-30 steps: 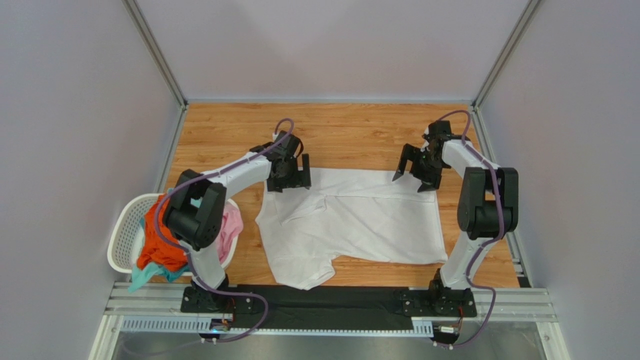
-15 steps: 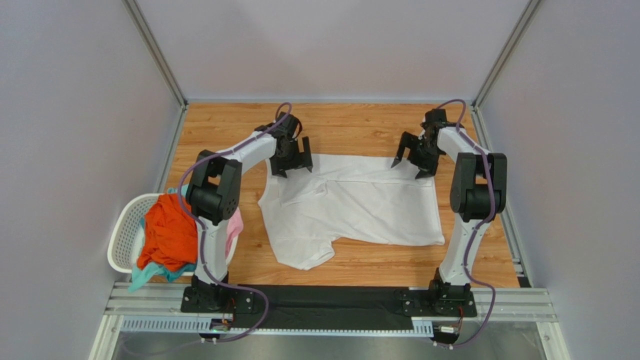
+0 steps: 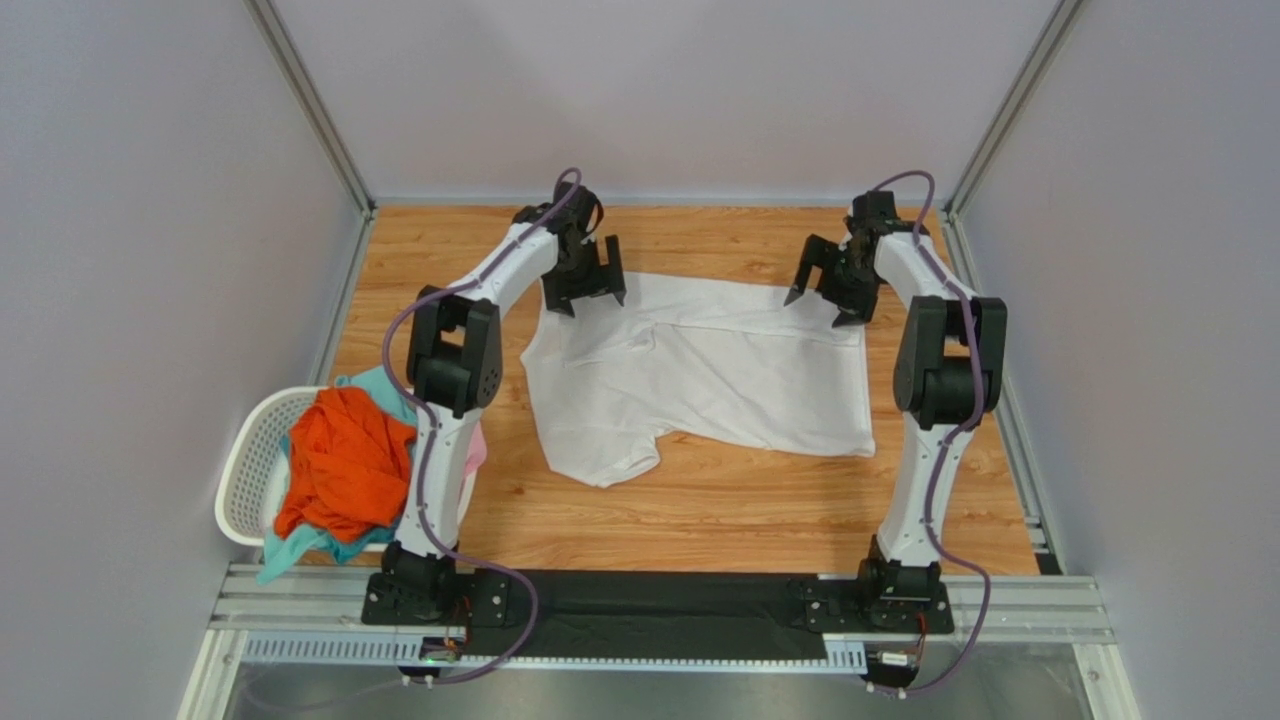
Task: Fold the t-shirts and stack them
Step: Fold the tshirt
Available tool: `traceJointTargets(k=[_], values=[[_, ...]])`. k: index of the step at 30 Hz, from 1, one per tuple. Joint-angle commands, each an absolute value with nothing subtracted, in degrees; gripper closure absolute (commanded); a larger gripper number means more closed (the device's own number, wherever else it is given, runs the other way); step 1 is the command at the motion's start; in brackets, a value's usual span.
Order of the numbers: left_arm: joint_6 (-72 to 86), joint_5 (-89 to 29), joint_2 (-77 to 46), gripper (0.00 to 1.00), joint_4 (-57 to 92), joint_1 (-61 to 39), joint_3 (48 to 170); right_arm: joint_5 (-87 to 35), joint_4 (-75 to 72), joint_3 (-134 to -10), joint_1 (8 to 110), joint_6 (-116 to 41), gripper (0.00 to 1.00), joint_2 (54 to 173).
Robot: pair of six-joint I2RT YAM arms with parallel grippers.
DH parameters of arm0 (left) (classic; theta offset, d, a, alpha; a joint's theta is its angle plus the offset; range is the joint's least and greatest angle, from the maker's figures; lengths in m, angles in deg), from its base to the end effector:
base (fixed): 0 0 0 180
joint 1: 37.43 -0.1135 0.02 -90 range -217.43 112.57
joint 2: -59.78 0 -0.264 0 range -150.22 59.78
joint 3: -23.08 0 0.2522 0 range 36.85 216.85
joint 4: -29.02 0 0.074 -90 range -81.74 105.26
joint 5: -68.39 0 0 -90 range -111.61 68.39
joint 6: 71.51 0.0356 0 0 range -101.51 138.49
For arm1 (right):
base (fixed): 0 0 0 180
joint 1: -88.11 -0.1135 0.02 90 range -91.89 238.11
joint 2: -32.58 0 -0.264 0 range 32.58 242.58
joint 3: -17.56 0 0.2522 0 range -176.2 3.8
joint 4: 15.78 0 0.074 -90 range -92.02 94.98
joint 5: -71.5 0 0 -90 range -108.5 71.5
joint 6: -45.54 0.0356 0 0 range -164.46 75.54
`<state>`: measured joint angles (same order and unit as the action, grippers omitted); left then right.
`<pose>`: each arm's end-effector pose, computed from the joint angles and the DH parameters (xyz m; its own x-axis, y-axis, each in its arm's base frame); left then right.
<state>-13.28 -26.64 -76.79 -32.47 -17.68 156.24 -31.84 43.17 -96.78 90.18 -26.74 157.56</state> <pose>0.4789 -0.1752 0.1809 -0.9203 -0.2269 -0.3188 -0.1328 0.9475 -0.2908 0.4571 -0.0083 0.1814 -0.9059 0.3291 -0.2664 0.2420 0.9187 0.3121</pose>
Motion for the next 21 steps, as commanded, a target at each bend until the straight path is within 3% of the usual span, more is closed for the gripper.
traceJointTargets(k=[1,5,10,15,21], values=[[-11.8,-26.2,-68.4,0.0,-36.6,-17.7,155.9,-29.6,45.9,-96.7,90.3,-27.7,0.0,148.3],[-12.9,-21.8,-54.8,0.0,-35.9,-14.7,144.8,-27.6,44.7,-84.6,90.3,-25.0,0.0,134.4],[-18.9,-18.0,-33.0,0.0,-32.5,-8.4,118.6,-24.0,42.1,-62.2,90.3,-19.7,0.0,112.6],[-29.8,-14.6,-13.3,0.0,-28.4,0.1,95.0,-22.4,42.4,-49.0,90.3,-15.8,0.0,95.5],[-40.6,-11.8,-2.2,0.03,-23.7,8.6,77.5,-24.4,41.6,-38.9,90.4,-15.1,0.0,81.7]])
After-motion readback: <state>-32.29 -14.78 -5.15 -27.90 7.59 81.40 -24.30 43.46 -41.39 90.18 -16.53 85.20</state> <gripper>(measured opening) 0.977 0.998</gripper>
